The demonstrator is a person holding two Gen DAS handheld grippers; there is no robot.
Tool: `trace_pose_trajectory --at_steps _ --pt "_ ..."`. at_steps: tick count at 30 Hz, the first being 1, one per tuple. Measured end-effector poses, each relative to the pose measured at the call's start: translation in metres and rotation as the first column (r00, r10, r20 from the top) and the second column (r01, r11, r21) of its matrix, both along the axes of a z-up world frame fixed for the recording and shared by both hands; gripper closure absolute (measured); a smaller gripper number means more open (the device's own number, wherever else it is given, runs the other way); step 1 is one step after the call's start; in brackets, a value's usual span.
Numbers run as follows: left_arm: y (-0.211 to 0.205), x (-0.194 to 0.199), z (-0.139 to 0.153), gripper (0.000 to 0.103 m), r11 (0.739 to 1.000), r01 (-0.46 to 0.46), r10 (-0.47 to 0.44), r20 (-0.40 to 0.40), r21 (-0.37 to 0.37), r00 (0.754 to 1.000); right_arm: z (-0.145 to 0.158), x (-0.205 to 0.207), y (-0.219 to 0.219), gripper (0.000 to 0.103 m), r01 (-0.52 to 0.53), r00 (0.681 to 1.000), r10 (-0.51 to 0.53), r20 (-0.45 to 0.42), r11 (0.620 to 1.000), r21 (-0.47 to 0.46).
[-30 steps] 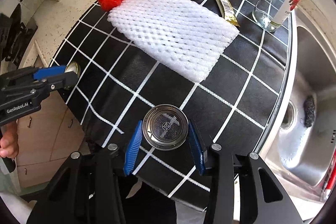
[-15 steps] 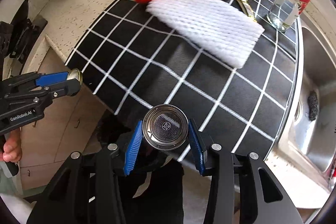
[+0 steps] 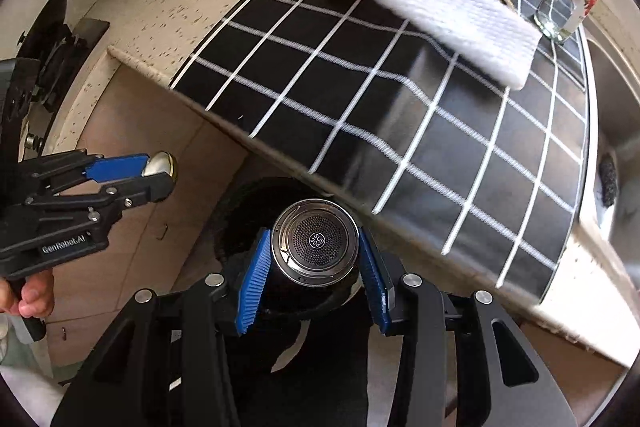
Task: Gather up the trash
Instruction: 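Lower both held items over the trash bin and open both tools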
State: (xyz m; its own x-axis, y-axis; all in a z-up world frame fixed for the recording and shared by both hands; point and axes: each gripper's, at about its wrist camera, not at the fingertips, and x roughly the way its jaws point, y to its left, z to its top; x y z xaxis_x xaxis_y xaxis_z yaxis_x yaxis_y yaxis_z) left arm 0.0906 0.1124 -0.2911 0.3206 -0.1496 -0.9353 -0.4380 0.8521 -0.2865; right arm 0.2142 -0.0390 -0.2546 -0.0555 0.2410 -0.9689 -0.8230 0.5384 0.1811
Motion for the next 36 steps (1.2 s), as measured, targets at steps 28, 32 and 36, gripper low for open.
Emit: trace_pose_trajectory --at_steps 28,32,36 --pt "-0.021 -0.039 -0.058 0.062 0.99 0.106 -0.113 -0.075 -0.096 0.991 -0.068 -0.067 0.003 0.062 0.054 0.986 -0.064 -0.151 0.996 -0.07" --pt "-0.021 -0.038 -0.061 0.062 0.987 0.118 -0.126 -0.075 -0.106 0.989 -0.072 -0.071 0.007 0.062 0.048 0.985 -0.06 -0.163 0.996 -0.072" --pt "-0.024 -0.033 -0.059 0.062 0.986 0.127 -0.135 -0.071 -0.105 0.988 -0.071 -0.068 0.005 0.062 0.061 0.983 -0.072 -0.17 0.996 -0.07"
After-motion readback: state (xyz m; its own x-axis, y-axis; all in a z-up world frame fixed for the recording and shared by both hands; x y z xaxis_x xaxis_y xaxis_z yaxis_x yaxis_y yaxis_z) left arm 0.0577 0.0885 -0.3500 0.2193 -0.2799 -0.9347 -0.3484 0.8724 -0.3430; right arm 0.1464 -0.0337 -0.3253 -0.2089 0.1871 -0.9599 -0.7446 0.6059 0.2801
